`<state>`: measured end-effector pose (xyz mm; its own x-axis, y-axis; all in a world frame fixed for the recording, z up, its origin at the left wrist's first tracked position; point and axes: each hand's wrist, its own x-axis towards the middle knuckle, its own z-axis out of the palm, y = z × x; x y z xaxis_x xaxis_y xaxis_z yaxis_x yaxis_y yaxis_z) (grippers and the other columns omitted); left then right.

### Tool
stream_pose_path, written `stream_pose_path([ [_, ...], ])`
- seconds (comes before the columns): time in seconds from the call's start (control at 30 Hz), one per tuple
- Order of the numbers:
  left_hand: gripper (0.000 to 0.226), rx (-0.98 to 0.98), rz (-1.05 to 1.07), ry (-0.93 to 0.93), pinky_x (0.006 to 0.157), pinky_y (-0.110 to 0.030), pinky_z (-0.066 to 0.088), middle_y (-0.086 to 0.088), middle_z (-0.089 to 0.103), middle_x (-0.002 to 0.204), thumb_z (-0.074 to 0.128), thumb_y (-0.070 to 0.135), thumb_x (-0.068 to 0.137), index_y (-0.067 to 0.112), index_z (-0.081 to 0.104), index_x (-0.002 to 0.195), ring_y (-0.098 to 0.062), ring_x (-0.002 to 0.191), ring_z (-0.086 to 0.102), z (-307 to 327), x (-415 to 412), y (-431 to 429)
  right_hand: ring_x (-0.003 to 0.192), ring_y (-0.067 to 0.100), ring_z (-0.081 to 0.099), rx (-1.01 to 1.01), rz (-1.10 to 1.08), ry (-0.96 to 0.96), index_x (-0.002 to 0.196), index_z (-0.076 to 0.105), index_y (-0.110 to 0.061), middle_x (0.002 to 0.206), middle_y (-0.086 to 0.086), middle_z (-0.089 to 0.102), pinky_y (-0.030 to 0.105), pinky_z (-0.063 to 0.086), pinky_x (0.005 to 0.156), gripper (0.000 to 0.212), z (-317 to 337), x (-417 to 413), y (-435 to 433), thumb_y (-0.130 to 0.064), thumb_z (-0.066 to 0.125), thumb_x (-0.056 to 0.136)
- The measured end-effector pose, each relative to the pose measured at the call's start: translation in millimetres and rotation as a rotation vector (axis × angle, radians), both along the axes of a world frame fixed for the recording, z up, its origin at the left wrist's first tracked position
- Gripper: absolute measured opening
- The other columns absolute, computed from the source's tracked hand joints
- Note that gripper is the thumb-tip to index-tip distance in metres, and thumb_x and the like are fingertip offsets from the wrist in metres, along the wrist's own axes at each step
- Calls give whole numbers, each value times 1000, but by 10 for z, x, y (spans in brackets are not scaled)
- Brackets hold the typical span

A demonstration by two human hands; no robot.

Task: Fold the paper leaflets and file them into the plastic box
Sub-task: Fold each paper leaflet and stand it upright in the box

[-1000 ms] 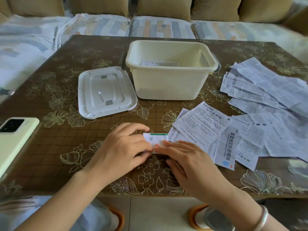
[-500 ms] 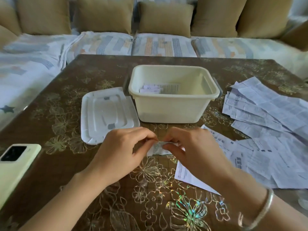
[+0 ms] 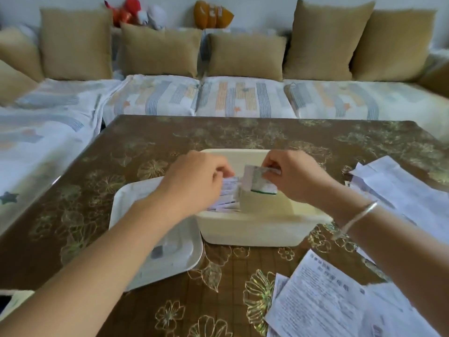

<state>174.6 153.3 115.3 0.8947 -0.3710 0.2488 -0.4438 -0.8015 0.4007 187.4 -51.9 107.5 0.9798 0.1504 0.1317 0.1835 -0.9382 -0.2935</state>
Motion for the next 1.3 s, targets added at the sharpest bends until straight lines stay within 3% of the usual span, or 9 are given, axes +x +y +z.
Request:
stream_pose_path([
  [0.07,37,170,-27,90,83,-35,55,7,71,110,46,9,95,31,72,110,-14,84,65,-73,118,-95,73,22,56,-121,-5,2,97,62,-22,87,1,67,31,49,62,10,-95,137,47,-27,54,94],
  [0.17,37,353,-24,170,77,-40,53,-2,70,101,46,6,91,26,70,110,-23,77,61,-193,225,-159,66,19,50,-192,17,52,98,61,-23,81,-1,58,25,37,47,7,-190,276,99,-21,55,95],
  [0.33,30,502,-19,182,61,-33,34,-6,66,98,47,7,90,20,68,108,-28,87,60,-248,281,-227,74,22,49,-200,74,55,99,60,-22,83,0,55,27,34,59,8,-295,419,140,-19,56,93],
  [0.5,19,494,-65,240,68,-36,50,-4,62,83,51,11,89,14,68,95,-26,76,57,-292,349,-268,73,23,47,-188,77,11,100,60,-22,80,-1,50,27,32,59,9,-346,457,144,-18,56,93],
  [0.8,22,499,-99,301,64,-29,37,4,50,72,49,17,93,25,57,75,-20,67,46,-228,352,-293,81,27,56,-269,127,-31,97,60,-20,96,5,65,29,37,61,11,-347,491,282,-13,54,91],
  [0.93,34,529,-110,304,58,-31,34,0,43,64,48,15,91,22,43,58,-30,71,48,-202,352,-288,85,28,60,-260,140,5,97,66,-17,97,8,67,28,40,62,11,-362,516,424,-15,56,91],
  [1.03,21,571,-140,313,66,-33,45,-4,60,81,48,18,93,20,62,77,-27,78,55,-182,333,-272,89,30,62,-221,153,53,96,67,-16,99,8,67,28,40,63,12,-354,526,498,-15,57,90],
  [1.13,26,623,-162,364,73,-34,48,-4,62,87,45,25,97,14,68,93,-25,81,56,-190,322,-267,88,26,60,-174,202,128,87,63,-19,98,5,66,26,39,64,5,-327,509,495,-23,62,85],
  [1.3,26,644,-169,429,66,-31,42,-1,60,82,45,25,97,18,70,96,-20,73,51,-202,360,-285,72,18,48,-96,253,283,63,44,-22,74,-4,52,22,32,51,34,-355,479,456,-35,72,76],
])
